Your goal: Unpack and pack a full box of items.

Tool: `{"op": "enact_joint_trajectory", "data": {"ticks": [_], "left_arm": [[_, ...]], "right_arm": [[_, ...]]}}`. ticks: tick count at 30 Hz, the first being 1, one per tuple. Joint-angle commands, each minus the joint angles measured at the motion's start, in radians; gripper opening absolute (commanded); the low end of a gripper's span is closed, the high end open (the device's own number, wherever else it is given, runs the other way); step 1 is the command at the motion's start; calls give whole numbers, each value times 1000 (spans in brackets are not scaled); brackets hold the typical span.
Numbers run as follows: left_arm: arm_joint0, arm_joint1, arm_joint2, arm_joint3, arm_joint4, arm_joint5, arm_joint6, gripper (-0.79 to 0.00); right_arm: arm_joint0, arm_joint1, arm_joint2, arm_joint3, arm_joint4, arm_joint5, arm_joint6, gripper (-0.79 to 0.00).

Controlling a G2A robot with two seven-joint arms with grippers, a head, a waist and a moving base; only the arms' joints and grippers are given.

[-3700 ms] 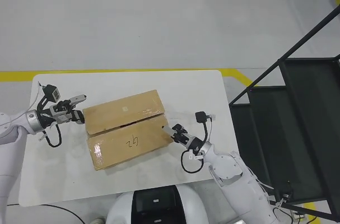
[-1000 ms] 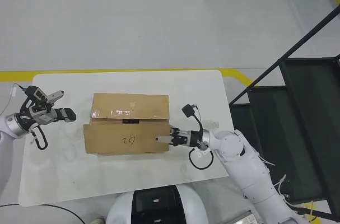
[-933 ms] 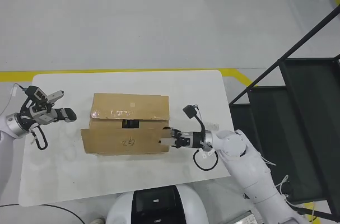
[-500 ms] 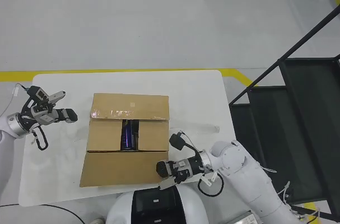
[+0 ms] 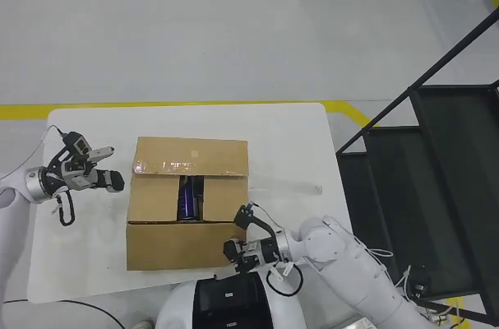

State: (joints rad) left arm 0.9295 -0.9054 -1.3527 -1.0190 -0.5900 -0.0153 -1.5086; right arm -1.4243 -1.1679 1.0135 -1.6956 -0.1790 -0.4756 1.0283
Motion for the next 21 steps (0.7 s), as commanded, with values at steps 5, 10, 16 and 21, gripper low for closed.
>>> {"op": "enact_joint_trajectory", "data": {"ticks": [5, 10, 16, 21], "left_arm": [[-63, -28, 82, 73, -42, -28, -27, 0], [-116, -48, 133, 128, -68, -75, -23, 0], [-181, -73, 171, 176, -121, -100, -27, 0], [-218, -78, 189, 175, -169, -99, -27, 0]], "right_arm": [[-21, 8, -11, -34, -42, -5, -18, 0], [-33, 18, -5, -47, -44, -11, -23, 0], [-40, 28, 3, -47, -33, -18, -27, 0], [-44, 36, 9, -48, -17, -27, -27, 0]]}}
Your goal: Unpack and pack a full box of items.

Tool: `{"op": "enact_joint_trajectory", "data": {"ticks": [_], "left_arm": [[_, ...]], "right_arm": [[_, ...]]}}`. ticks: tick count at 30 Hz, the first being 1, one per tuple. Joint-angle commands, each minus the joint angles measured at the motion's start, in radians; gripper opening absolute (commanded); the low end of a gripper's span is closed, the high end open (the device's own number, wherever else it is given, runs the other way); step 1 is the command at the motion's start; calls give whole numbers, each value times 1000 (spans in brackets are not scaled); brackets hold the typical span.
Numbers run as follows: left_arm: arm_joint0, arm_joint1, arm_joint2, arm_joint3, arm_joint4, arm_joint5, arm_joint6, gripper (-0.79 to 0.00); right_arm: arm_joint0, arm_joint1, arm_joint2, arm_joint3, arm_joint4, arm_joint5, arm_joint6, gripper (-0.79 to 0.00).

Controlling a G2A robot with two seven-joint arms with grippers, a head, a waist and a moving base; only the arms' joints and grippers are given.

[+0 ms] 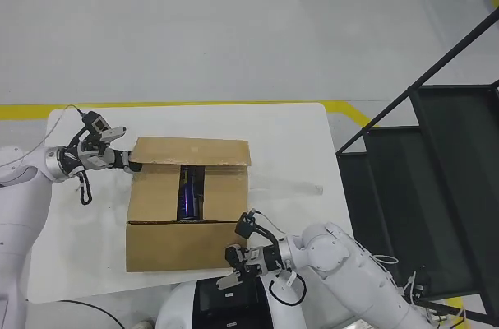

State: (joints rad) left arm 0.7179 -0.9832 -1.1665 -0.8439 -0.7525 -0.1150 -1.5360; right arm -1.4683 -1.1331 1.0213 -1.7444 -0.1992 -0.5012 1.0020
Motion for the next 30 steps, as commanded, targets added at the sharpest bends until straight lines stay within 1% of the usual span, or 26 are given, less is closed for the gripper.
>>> {"op": "enact_joint_trajectory", "data": {"ticks": [1, 4, 6, 7, 9, 12, 16, 20, 22, 27, 30], "left_arm": [[-14, -2, 6, 1, -17, 4, 0, 0], [-44, -10, 17, 17, -46, 8, 0, 0], [-69, -20, 29, 40, -69, 24, 4, 0], [-84, -26, 37, 52, -79, 33, 13, 0], [-117, -42, 58, 82, -115, 83, 9, 0], [-175, -67, 88, 142, -146, 110, 29, 0], [-250, -103, 134, 221, -137, 95, 95, 0], [-308, -141, 181, 293, -115, 81, 186, 0], [-328, -161, 201, 329, -121, 99, 207, 0], [-375, -207, 248, 420, -94, 107, 304, 0], [-398, -227, 278, 467, -31, 77, 388, 0]], "right_arm": [[1, 3, 3, 2, 5, 0, -1, 0], [3, 6, 5, 3, 13, 2, -3, 0], [6, 9, 5, 4, 15, 3, -5, 0], [7, 10, 4, 4, 17, 5, -7, 0], [8, 11, 2, 5, 19, 7, -9, 0], [11, 14, 0, 7, 24, 13, -11, 0], [12, 18, -2, 12, 29, 16, -20, 0], [8, 22, 0, 14, 35, 14, -31, 0], [5, 25, 1, 14, 38, 12, -36, 0], [-3, 31, 7, 16, 42, 7, -46, 0], [-8, 36, 12, 17, 46, 5, -51, 0]]}}
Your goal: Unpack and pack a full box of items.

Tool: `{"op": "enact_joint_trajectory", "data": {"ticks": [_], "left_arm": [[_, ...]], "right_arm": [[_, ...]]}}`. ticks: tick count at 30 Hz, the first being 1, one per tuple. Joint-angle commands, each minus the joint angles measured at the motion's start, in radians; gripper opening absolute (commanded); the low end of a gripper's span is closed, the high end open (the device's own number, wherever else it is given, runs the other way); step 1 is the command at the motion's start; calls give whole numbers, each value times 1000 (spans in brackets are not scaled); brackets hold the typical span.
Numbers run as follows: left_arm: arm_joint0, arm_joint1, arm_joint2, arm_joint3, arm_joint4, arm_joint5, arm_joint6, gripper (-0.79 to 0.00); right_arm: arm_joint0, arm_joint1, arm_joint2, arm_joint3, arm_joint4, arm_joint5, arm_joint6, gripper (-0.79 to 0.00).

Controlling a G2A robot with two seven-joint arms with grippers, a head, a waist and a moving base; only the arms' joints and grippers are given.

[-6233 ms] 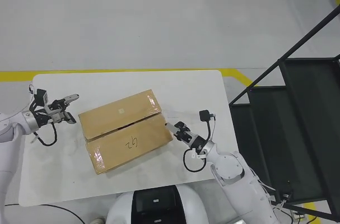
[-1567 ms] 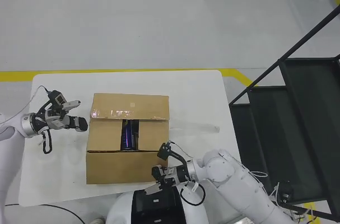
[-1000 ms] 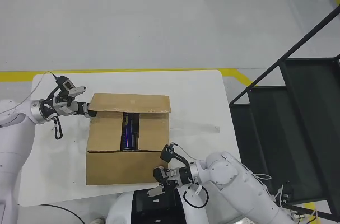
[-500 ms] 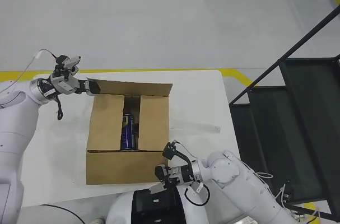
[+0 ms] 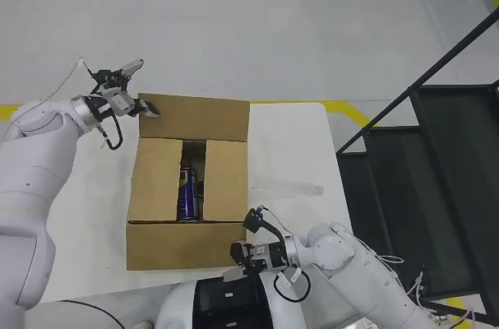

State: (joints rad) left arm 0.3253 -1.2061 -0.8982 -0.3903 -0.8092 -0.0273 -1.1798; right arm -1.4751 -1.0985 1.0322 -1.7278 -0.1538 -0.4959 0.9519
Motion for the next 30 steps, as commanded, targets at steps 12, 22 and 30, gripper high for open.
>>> {"op": "enact_joint_trajectory", "data": {"ticks": [12, 22, 30], "left_arm": [[-41, -48, 85, 123, 226, -27, 181, 0], [-68, -53, 117, 154, 357, -33, 147, 0], [-95, -35, 70, 177, 317, -73, 67, 0]], "right_arm": [[1, 11, -10, 0, 9, -2, -7, 0], [52, 8, -50, 58, 38, 15, -6, 0], [83, 3, -84, 81, 40, 19, -24, 0]]}}
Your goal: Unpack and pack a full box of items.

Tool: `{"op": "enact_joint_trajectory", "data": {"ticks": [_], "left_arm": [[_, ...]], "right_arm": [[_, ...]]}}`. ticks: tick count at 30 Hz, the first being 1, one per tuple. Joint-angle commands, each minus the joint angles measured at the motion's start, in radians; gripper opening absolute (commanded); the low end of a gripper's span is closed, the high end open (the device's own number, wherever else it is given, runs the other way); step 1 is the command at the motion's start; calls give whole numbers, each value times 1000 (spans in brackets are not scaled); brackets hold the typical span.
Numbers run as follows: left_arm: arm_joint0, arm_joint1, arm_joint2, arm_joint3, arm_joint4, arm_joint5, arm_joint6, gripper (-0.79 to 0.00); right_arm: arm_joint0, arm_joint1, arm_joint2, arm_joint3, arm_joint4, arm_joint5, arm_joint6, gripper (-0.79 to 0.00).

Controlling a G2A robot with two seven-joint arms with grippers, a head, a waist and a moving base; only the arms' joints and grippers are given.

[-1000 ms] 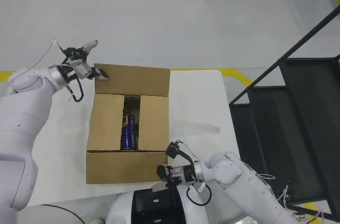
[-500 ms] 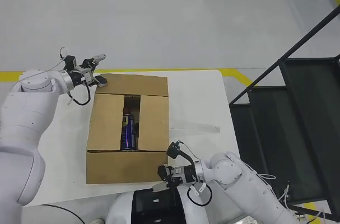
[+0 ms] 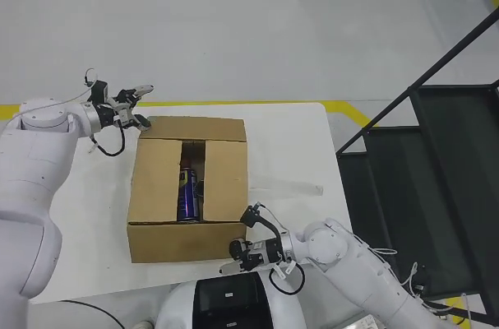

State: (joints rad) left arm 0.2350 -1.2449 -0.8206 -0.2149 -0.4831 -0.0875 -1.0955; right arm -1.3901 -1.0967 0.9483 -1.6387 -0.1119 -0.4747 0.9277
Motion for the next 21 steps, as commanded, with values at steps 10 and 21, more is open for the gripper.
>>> {"op": "enact_joint_trajectory", "data": {"ticks": [10, 21], "left_arm": [[-21, 97, -123, 5, -110, -217, -301, 0], [254, 291, -252, -490, -51, -248, -390, 0]], "right_arm": [[-16, 2, 33, -204, 165, 118, -104, 0], [232, -67, -120, -129, 274, 437, -266, 0]]}}
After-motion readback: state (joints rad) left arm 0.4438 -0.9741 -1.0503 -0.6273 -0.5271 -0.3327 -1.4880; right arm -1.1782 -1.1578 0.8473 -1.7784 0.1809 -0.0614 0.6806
